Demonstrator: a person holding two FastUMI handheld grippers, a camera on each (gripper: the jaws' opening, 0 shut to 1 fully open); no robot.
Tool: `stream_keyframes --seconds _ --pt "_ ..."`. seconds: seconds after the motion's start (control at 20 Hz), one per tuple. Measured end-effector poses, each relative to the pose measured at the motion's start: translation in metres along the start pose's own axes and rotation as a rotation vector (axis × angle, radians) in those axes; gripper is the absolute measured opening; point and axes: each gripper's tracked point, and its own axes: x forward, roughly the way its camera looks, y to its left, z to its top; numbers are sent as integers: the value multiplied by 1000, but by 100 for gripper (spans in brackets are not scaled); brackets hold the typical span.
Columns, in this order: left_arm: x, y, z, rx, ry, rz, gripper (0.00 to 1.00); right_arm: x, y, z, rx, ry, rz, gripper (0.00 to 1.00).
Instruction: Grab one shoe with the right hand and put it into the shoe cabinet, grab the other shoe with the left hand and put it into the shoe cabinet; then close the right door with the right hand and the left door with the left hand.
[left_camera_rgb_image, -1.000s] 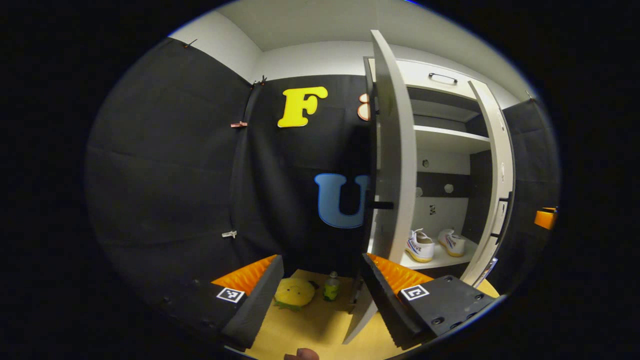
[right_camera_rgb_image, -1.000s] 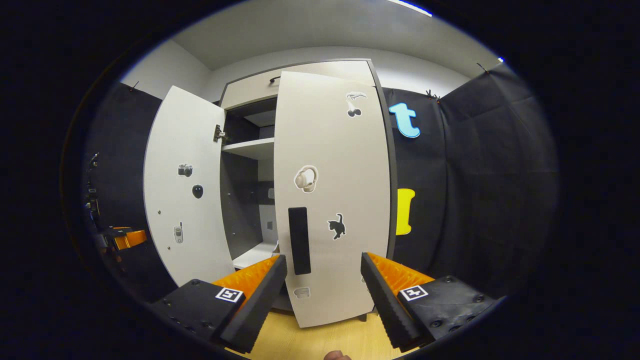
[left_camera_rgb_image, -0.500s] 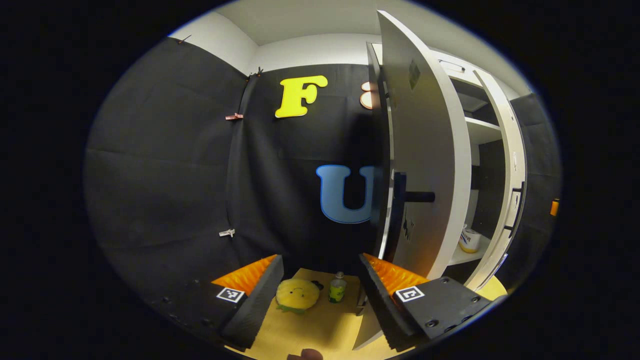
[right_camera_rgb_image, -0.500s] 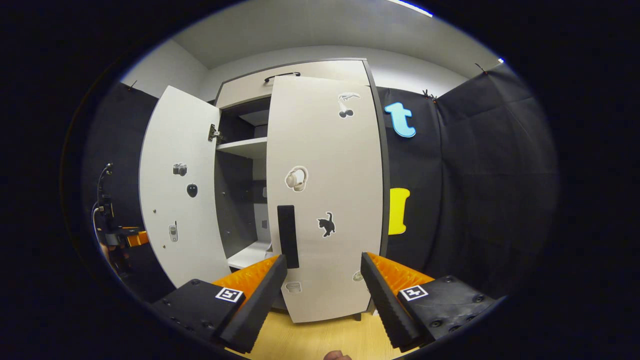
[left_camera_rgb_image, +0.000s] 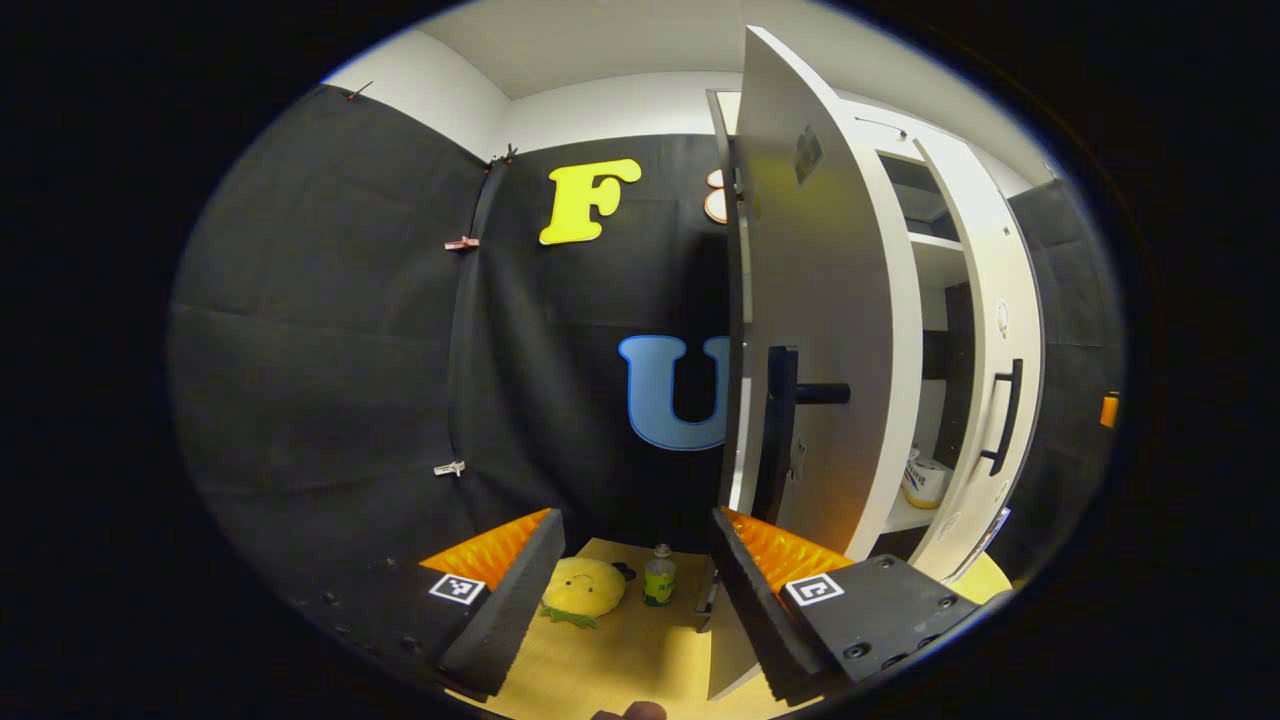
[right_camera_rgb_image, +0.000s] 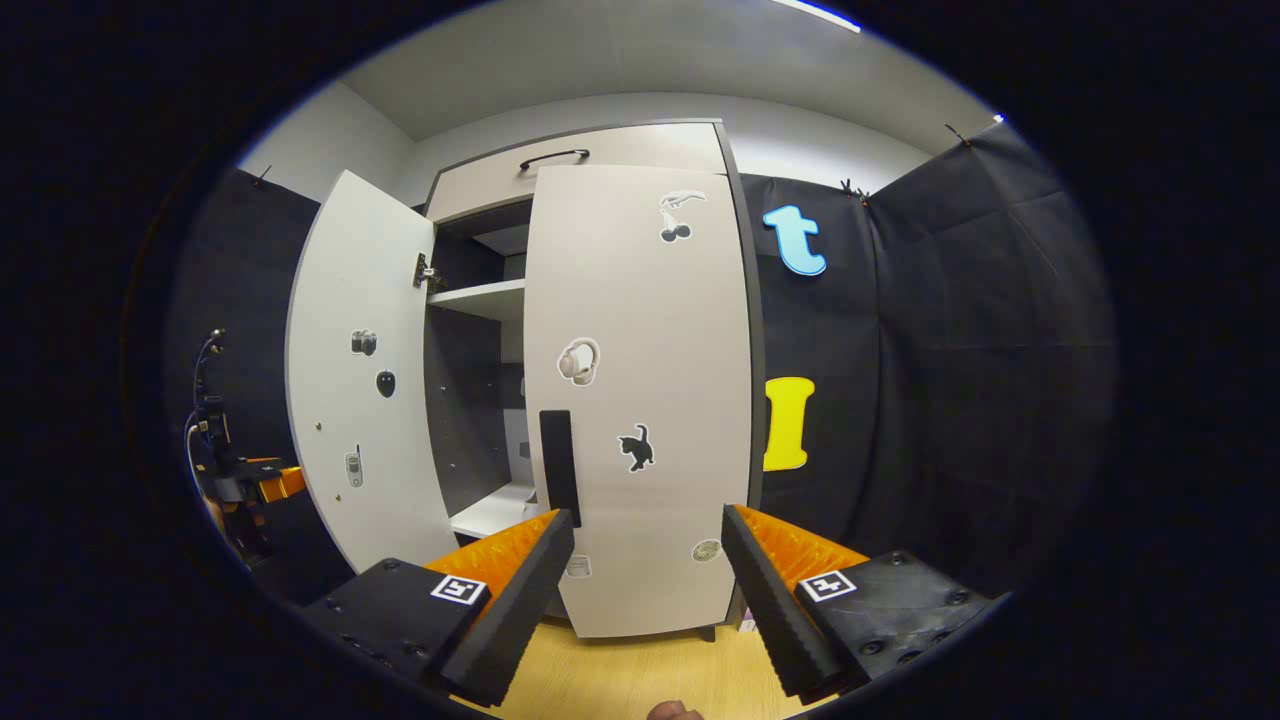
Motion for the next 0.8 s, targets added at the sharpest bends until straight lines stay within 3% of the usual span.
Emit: stream_keyframes --seconds 0.4,0.55,0.8 --pt "-7 -76 0 -1 -7 -76 93 -18 -28 7 9 -10 -23 98" --pt "-7 -113 0 -12 -8 -143 89 -23 -37 7 15 -7 -29 98" --pt "-21 -167 3 14 -3 -226 95 -32 -42 10 24 -17 -32 97"
